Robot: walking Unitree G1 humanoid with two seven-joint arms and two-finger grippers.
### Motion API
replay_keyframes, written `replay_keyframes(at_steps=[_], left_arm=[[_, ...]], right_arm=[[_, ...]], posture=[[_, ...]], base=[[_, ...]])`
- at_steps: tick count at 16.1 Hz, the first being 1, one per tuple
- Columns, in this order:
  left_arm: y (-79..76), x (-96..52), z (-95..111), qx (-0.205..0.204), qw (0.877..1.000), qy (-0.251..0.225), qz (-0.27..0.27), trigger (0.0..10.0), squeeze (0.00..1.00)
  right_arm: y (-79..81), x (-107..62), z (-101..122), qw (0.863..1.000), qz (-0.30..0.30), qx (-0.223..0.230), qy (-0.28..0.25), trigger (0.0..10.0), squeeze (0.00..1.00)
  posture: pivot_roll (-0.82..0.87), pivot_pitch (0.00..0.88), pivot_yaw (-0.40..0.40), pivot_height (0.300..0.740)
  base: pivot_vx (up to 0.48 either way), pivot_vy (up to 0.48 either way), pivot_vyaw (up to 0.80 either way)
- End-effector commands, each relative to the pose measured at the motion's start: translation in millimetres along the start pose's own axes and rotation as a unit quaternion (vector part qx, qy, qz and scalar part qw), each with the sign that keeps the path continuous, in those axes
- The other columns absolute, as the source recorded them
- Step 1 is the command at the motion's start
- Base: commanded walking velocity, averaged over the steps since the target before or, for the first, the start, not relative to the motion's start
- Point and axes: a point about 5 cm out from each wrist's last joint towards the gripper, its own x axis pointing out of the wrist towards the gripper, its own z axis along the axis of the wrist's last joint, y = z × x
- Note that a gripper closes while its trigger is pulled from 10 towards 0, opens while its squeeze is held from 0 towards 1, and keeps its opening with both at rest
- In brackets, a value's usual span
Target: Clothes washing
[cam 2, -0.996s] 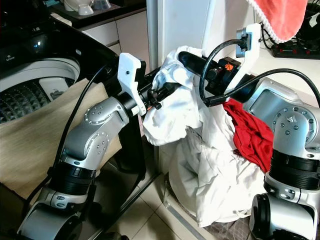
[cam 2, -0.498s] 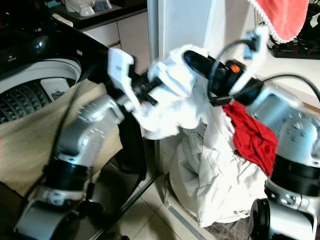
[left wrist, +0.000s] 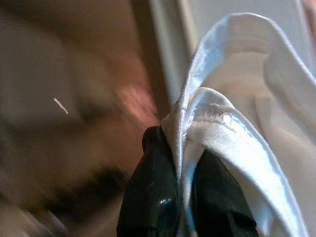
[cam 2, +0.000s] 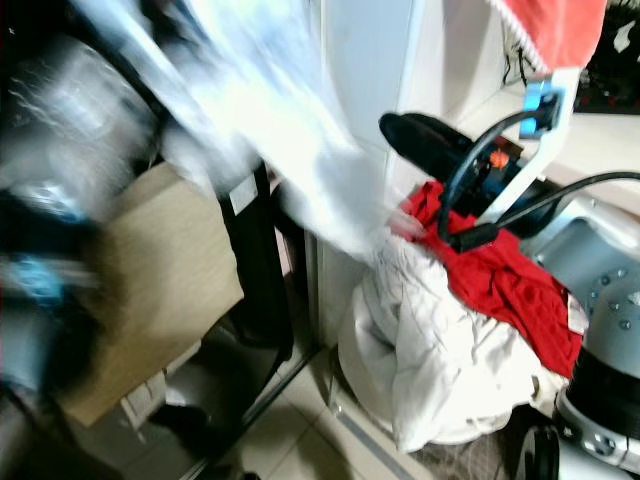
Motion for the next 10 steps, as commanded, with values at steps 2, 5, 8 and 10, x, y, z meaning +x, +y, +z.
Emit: replay_keyframes(at_steps=[2,5,8,10], left_arm=[[59.3,11.3,59.3,0.193,0.977,-0.036,0.083,0.0,0.00],[91.4,5.4,56.7,0.279,0.954,0.079,0.079,0.0,0.00],[101.3,-36.9,-36.8,0.242,0.914,0.323,0.050,10.0,0.00],[106.5,-81.7,-86.3,0.207,0.863,0.460,0.027,10.0,1.00]], right_arm=[[7.6,8.6,1.3,1.000,0.014,-0.013,-0.006,10.0,0.00],[15.3,14.1,-3.6,0.999,0.032,-0.017,0.003,10.0,0.00],[22.9,26.9,-24.0,0.998,0.039,-0.019,0.048,10.0,0.00],[39.5,37.8,-44.5,0.994,0.061,-0.018,0.087,10.0,0.00]], posture=[[-0.05,0.000,0.097,0.740],[-0.04,0.000,0.097,0.740],[-0.03,0.000,0.087,0.740],[-0.03,0.000,0.083,0.740]], base=[[0.000,0.000,0.00],[0.000,0.000,0.00],[0.000,0.000,0.00],[0.000,0.000,0.00]])
